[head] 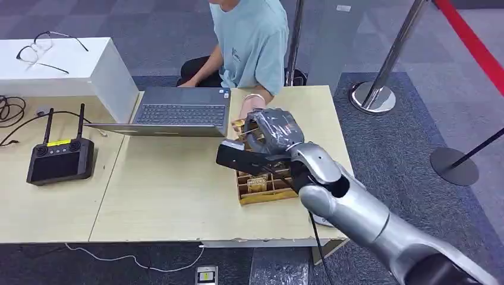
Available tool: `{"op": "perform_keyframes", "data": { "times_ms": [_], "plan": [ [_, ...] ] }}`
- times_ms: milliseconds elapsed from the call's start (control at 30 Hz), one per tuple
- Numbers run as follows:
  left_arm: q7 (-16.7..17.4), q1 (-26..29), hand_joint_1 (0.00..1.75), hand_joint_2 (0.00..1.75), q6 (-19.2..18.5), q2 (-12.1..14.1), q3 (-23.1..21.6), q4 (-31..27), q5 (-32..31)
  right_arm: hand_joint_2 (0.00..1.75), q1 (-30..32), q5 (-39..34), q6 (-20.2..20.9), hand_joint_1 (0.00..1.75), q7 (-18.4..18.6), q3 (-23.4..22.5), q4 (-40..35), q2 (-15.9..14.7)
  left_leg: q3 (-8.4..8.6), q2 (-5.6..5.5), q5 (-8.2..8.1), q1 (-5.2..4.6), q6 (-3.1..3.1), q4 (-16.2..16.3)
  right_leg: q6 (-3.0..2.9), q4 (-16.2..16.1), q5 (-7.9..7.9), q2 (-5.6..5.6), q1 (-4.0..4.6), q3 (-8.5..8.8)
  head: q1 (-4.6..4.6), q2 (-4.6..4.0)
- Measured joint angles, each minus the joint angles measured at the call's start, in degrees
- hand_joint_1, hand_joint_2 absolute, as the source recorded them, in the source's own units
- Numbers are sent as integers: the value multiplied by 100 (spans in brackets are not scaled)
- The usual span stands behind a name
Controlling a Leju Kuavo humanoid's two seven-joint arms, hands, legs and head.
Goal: Pass the card to the sensor for recognition and then transmit it.
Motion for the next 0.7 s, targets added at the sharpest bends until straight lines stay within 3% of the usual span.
{"op": "perform_keyframes", "data": {
  "times_ms": [700],
  "plan": [
    [-15,1,0,175,-13,2,-26,-2,9,175,-266,-67,-7,175,-18,144,398,159,0,0,0,0,0,0,0,0,0,0,0,0,2,0]
  ]
}}
